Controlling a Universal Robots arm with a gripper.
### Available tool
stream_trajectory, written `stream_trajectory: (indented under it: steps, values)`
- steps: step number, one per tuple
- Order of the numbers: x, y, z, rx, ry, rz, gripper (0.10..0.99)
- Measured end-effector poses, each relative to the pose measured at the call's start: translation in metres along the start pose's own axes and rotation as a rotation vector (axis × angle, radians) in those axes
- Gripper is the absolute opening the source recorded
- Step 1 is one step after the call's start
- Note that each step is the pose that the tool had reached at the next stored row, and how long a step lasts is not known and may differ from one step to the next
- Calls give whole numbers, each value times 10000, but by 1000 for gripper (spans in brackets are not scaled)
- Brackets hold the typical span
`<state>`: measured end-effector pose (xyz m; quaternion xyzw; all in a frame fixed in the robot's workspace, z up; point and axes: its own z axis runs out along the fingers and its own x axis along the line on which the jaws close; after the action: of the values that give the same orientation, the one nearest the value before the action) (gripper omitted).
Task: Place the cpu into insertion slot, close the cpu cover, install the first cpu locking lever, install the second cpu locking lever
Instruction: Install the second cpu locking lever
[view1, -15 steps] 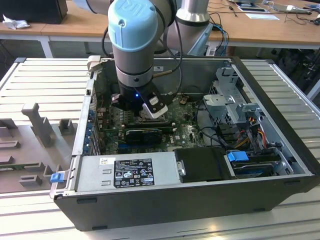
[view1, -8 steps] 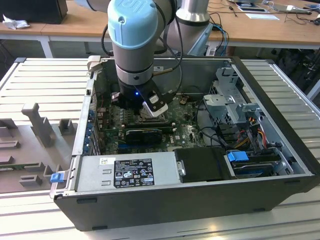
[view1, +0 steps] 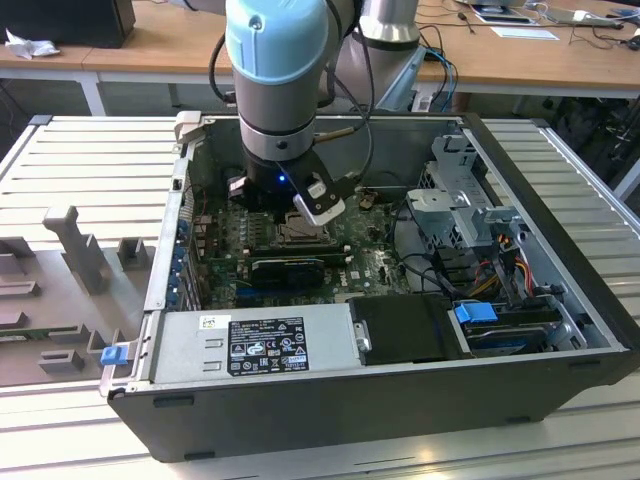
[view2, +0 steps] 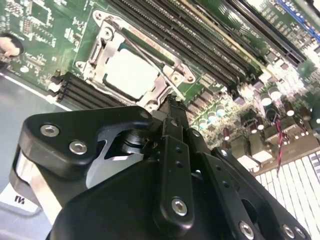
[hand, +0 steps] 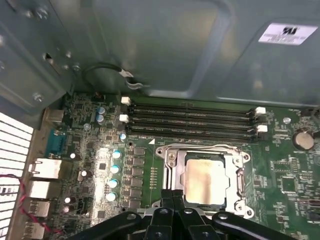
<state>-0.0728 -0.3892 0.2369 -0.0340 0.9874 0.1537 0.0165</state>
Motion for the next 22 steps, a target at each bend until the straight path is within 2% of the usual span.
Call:
stream_trajectory:
  steps: [4,8,9,11,12,14,17,19,22]
  values:
    - [-21,6,-22,-4,1,-2,106]
    - [-132,-2,-21,-7,6,2,106]
    - [-142,2,-36,-7,8,1,106]
    - [-148,29,-120,-7,6,3,106]
    - [-172,27,-121,-15,6,1,106]
    - [-317,15,-118,-12,17,5,106]
    - [-319,-22,-120,-14,17,6,106]
    - [-315,-92,-133,-14,18,6,106]
    - [-311,-138,-148,-13,18,5,106]
